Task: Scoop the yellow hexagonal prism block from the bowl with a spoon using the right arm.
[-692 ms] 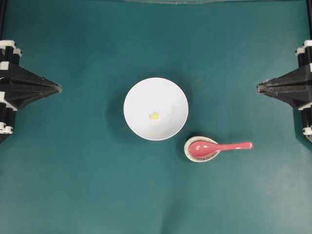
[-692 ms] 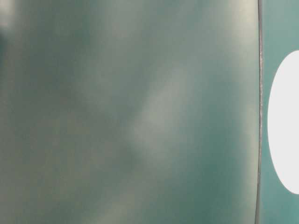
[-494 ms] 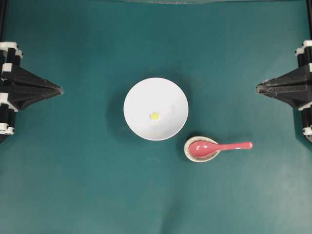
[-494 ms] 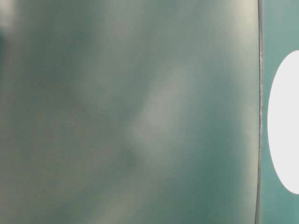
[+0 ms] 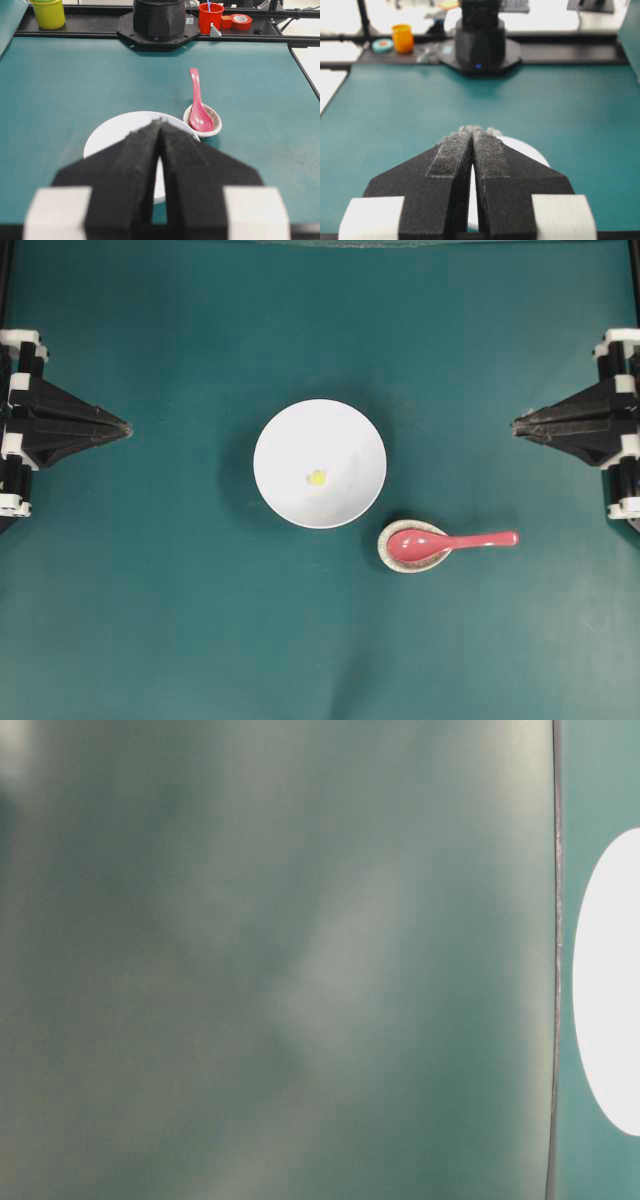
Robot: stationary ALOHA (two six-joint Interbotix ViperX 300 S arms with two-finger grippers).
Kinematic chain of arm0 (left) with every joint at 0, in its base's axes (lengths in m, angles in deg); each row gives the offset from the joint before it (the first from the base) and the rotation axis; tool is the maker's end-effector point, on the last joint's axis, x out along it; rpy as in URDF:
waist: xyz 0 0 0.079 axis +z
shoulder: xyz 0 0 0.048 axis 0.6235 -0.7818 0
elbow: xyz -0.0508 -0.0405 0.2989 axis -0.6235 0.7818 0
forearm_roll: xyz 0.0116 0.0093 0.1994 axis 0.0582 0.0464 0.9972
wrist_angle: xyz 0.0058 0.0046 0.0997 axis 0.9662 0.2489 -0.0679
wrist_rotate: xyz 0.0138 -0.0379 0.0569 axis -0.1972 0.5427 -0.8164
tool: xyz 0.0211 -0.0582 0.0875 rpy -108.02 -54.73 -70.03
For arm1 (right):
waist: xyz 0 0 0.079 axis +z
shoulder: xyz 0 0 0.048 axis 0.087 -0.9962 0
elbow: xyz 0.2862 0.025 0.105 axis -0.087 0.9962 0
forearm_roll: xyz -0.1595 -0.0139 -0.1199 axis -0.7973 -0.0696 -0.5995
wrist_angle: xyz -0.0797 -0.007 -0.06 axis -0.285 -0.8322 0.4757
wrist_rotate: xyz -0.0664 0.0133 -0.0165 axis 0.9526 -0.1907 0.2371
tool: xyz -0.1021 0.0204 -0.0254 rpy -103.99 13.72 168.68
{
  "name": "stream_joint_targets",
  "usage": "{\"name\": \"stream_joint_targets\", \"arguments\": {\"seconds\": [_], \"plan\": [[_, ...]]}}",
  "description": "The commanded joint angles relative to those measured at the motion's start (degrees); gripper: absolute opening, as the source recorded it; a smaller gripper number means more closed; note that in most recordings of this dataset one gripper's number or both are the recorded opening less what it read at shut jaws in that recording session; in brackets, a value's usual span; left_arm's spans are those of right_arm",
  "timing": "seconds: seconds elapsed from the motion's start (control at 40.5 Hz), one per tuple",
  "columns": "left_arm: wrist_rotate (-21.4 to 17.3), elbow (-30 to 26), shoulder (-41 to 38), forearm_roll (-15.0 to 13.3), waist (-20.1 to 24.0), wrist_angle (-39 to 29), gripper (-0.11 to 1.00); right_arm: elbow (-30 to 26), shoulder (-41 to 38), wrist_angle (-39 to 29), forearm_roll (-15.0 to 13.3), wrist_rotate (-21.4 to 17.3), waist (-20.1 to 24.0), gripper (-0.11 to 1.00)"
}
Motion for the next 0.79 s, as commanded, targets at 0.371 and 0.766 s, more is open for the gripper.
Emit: {"name": "stream_joint_targets", "arguments": {"seconds": [0.371,0.766], "plan": [[-0.4,-1.6,0.2,0.3,0.2,0.4,0.0,0.3,-6.9,2.4,0.1,-0.1,-0.1,0.34],[-0.9,-1.6,0.4,0.3,0.2,0.4,0.0,4.0,-17.2,14.5,0.2,-2.1,2.0,0.57]]}}
